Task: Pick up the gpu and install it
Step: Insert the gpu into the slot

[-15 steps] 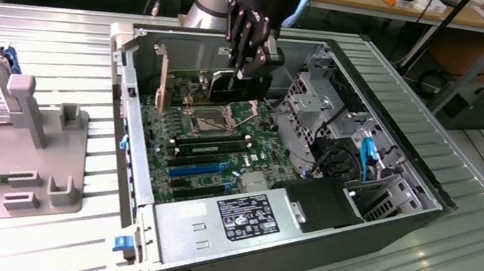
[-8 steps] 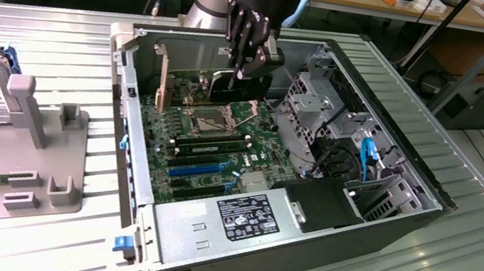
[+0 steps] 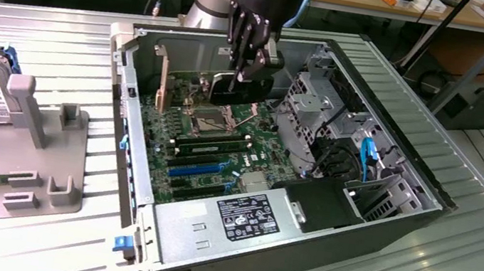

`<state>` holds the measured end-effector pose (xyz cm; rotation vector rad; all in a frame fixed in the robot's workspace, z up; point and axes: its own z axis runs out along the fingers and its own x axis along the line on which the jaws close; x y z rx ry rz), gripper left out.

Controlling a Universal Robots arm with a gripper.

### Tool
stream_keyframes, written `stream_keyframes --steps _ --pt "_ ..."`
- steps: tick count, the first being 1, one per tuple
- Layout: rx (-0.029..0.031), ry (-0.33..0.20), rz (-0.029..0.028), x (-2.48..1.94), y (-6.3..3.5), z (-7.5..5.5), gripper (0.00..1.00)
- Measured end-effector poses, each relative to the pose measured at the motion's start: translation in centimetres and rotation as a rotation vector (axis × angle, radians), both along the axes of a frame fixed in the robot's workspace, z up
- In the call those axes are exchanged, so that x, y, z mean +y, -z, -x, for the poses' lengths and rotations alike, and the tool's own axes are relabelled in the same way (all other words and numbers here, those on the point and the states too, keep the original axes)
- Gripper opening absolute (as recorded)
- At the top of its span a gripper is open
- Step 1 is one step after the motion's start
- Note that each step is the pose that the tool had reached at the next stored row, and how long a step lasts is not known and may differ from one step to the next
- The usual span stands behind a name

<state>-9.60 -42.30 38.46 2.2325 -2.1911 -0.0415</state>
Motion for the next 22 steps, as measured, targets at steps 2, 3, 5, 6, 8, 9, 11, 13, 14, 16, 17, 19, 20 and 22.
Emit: stream_keyframes --steps 2,3,5,6,8,9,11,13,14,16,17,19,20,22 --pt "0.0000 0.005 0.0000 -0.08 0.03 0.00 0.27" --pt "0.0000 0.006 0.0001 -0.09 0.02 0.00 0.27" --pt "0.0000 0.006 0.0000 -0.09 0.02 0.00 0.27" --pt "0.0000 0.006 0.0000 -0.09 0.03 0.00 0.27" --pt "0.0000 0.006 0.0000 -0.09 0.03 0.00 0.27" --pt "0.0000 0.006 0.0000 -0.09 0.03 0.00 0.27" --pt "0.0000 0.006 0.0000 -0.09 0.02 0.00 0.27" --pt "0.0000 0.006 0.0001 -0.09 0.02 0.00 0.27" --pt "0.0000 0.006 0.0001 -0.09 0.03 0.00 0.27" --pt "-0.0001 0.006 -0.0001 -0.13 0.03 0.00 0.27" --pt "0.0000 0.006 0.0000 -0.20 0.02 -0.01 0.27" --pt "0.0000 0.006 0.0001 -0.46 0.04 -0.01 0.27" --pt "0.0000 0.006 0.0001 -0.60 0.09 -0.01 0.27" --pt "-0.0001 0.006 -0.0001 -0.71 0.17 -0.01 0.27"
